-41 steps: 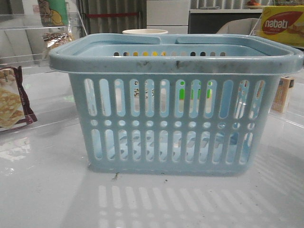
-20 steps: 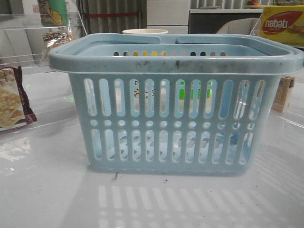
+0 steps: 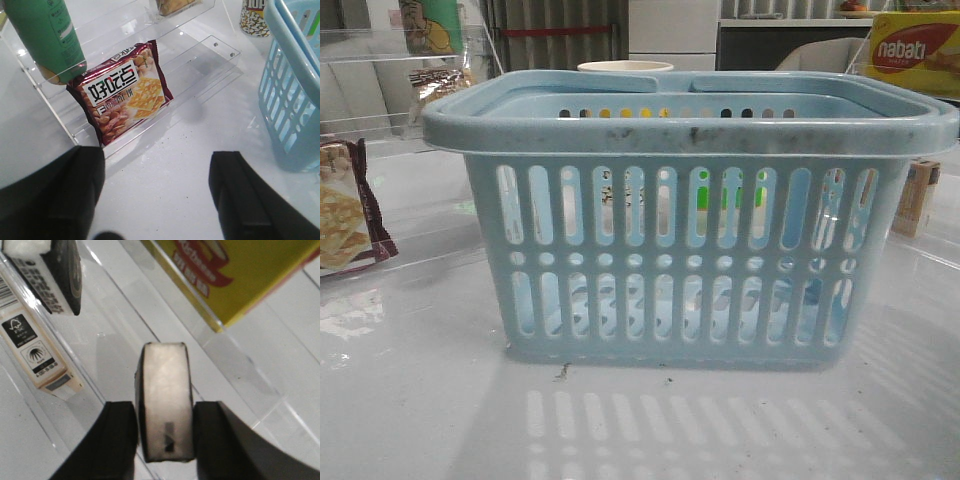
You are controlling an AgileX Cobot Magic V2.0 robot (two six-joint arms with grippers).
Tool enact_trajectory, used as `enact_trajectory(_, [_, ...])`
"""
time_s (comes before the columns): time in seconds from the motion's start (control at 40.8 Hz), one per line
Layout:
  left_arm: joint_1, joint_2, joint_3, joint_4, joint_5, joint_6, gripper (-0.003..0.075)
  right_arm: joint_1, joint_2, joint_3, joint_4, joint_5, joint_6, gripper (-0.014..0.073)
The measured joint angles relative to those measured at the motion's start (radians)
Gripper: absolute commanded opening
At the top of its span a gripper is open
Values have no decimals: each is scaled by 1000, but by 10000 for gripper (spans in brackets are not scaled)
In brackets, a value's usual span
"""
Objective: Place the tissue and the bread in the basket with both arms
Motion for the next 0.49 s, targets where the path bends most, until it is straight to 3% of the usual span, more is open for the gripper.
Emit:
enact_trajectory(0.123, [0,0,0,0,0,0,505,0,0,-4,0,-3,0,214])
enact_trajectory(0.491, [0,0,0,0,0,0,505,51,-202,-6,71,52,0,213])
